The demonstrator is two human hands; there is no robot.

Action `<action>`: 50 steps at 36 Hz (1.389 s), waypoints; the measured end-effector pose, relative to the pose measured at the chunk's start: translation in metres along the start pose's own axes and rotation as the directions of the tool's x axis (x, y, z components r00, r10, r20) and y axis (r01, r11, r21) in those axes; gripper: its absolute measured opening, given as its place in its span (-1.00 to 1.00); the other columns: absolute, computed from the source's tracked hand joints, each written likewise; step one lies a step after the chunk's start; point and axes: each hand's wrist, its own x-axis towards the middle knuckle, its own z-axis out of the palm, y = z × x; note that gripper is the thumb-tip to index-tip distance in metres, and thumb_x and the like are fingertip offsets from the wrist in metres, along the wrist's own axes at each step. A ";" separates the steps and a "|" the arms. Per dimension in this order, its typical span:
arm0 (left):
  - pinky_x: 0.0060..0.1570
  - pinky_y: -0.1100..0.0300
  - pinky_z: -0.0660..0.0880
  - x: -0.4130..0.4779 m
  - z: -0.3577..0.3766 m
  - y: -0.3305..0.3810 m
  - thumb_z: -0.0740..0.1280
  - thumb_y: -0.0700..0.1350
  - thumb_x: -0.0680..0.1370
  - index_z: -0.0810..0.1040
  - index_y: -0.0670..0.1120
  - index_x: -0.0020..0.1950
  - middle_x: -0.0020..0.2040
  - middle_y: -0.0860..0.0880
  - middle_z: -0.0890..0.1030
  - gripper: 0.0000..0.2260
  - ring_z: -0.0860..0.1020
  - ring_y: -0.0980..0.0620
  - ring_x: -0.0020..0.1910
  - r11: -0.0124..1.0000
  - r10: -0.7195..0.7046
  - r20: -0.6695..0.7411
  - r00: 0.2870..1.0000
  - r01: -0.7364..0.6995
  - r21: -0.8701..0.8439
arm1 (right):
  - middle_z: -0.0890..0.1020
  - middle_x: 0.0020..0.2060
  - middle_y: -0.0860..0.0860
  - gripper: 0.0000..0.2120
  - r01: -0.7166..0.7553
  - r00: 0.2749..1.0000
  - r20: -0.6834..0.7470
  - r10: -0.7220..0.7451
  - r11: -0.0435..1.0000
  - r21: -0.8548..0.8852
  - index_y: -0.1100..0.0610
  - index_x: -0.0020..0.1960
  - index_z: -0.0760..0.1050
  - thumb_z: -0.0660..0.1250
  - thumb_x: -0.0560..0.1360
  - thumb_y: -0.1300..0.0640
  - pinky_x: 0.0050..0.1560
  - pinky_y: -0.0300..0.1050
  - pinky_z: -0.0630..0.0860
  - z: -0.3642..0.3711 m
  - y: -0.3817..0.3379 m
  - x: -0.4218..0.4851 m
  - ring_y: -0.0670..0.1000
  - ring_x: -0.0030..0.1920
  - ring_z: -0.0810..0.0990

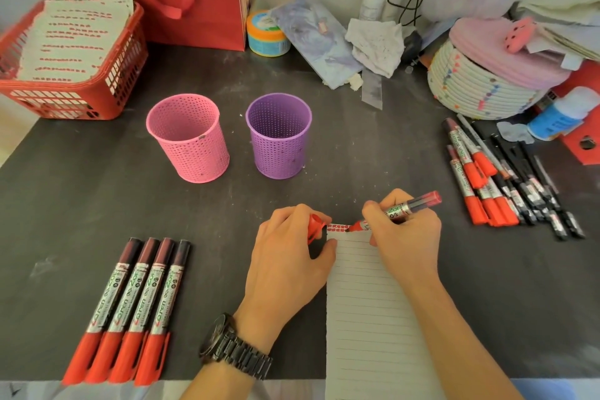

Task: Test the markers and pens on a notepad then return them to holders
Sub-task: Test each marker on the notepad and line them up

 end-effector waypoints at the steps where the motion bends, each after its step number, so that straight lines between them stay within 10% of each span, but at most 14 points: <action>1: -0.10 0.50 0.13 0.000 0.000 0.000 0.40 0.18 0.49 0.50 0.18 0.04 0.01 0.39 0.33 -0.80 0.30 0.31 0.06 1.000 0.000 0.001 1.000 0.000 -0.001 | 0.54 -0.57 -0.01 -0.70 0.000 1.000 -0.002 0.000 1.000 -0.002 0.11 -0.40 0.47 0.40 0.48 0.22 -0.44 -0.34 0.46 0.000 0.000 0.000 -0.17 -0.54 0.48; 50: 0.12 0.27 0.34 -0.001 -0.005 0.005 0.42 0.16 0.49 0.47 0.27 0.12 0.01 0.38 0.33 -0.75 0.32 0.28 0.10 0.999 -0.017 0.001 1.000 0.017 -0.039 | 0.55 -0.51 0.07 -0.73 -0.035 0.999 -0.022 0.035 0.999 -0.019 0.18 -0.36 0.46 0.40 0.48 0.15 -0.38 -0.11 0.50 0.000 0.001 0.001 0.04 -0.45 0.55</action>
